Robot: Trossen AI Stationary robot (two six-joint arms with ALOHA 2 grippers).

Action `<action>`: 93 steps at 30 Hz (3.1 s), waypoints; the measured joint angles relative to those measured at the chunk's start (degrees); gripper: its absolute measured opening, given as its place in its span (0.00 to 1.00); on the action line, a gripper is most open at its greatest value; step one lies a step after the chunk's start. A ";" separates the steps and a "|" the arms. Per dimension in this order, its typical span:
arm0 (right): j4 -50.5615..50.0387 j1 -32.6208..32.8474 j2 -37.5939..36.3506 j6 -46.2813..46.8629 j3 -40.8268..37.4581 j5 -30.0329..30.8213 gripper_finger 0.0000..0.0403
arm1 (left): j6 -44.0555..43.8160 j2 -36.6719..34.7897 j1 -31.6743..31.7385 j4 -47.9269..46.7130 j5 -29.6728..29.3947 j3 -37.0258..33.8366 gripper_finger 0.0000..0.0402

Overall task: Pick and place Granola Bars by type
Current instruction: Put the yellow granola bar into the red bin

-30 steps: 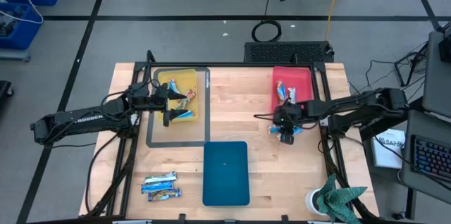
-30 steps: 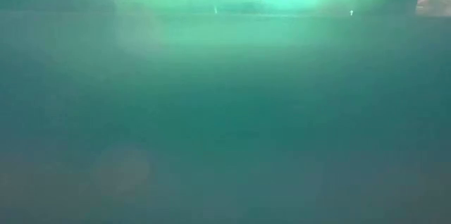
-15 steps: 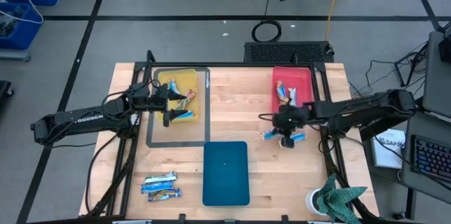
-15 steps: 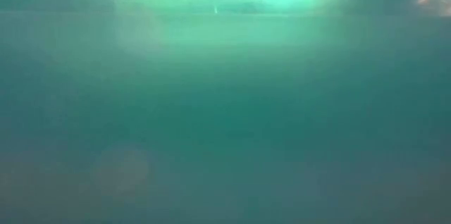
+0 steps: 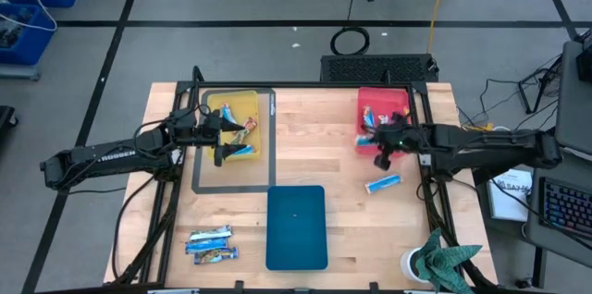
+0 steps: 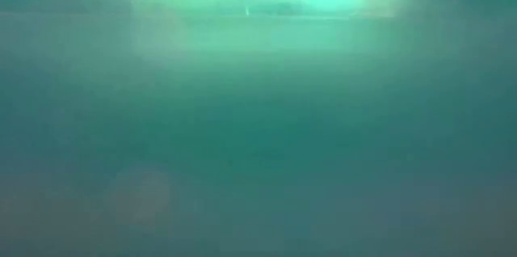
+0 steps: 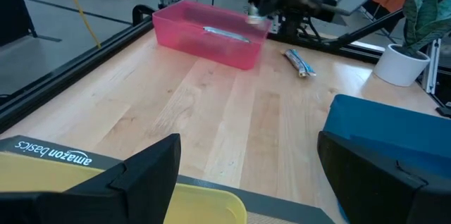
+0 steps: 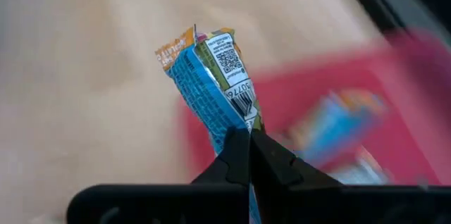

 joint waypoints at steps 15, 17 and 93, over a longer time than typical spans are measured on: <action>-0.70 -7.77 2.34 8.33 -0.11 -0.96 0.24 | -0.25 -0.02 -0.04 0.09 0.06 -0.02 0.84; -0.28 -7.87 2.32 8.26 -0.11 -3.99 0.31 | -0.24 0.00 -0.04 0.09 0.04 -0.02 0.84; 9.14 -8.85 -0.07 10.68 -0.11 21.25 0.00 | 0.31 -0.02 -0.07 -0.22 0.02 -0.02 0.84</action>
